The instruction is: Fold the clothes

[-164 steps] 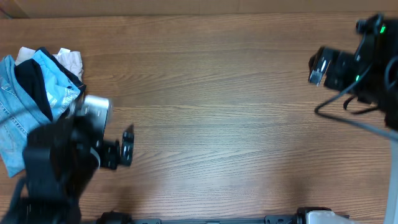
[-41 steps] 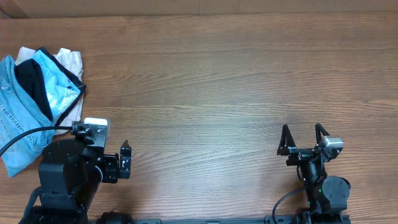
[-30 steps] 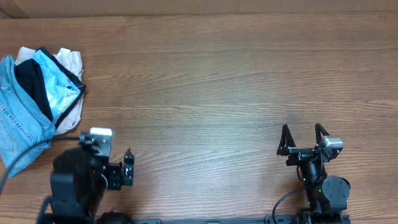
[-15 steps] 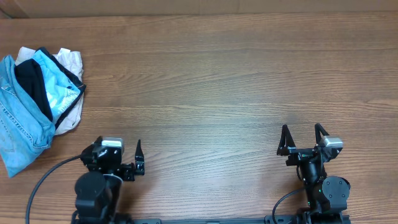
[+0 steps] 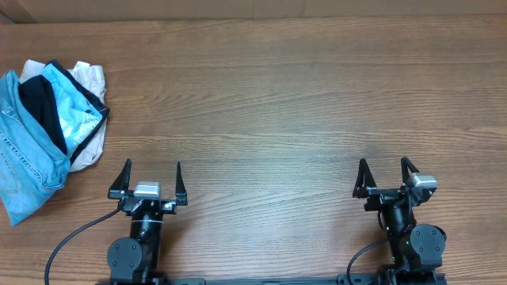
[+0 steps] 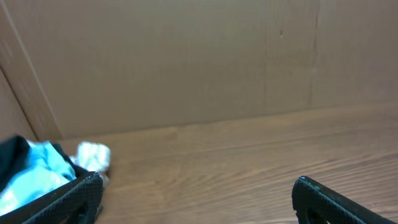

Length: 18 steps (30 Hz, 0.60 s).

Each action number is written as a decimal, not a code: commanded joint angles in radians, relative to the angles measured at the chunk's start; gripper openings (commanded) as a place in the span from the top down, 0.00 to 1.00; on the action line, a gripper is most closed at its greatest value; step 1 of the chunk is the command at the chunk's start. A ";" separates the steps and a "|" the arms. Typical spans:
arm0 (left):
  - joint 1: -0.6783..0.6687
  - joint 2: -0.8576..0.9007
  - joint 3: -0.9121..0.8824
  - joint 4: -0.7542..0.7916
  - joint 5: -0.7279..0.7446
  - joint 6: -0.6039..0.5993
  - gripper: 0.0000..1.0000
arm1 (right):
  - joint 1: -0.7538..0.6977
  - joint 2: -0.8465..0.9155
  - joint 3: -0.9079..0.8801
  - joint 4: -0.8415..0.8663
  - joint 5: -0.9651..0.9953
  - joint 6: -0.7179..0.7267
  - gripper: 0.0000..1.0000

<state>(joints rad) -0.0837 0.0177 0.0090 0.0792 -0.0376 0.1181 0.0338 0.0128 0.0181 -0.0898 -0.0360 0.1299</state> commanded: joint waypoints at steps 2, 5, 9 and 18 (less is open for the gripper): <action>0.000 -0.014 -0.005 -0.043 0.005 0.094 0.00 | 0.005 -0.010 -0.010 0.008 0.009 0.000 0.00; 0.000 -0.014 -0.005 -0.145 0.005 0.060 0.00 | 0.005 -0.010 -0.010 0.008 0.009 0.000 0.00; 0.000 -0.015 -0.005 -0.154 -0.001 0.084 0.00 | 0.005 -0.010 -0.010 0.008 0.009 0.000 0.00; 0.000 -0.015 -0.005 -0.154 0.012 0.069 0.00 | 0.005 -0.010 -0.010 0.008 0.009 0.000 0.00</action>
<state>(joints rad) -0.0837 0.0147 0.0082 -0.0769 -0.0376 0.1867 0.0334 0.0128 0.0181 -0.0895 -0.0360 0.1299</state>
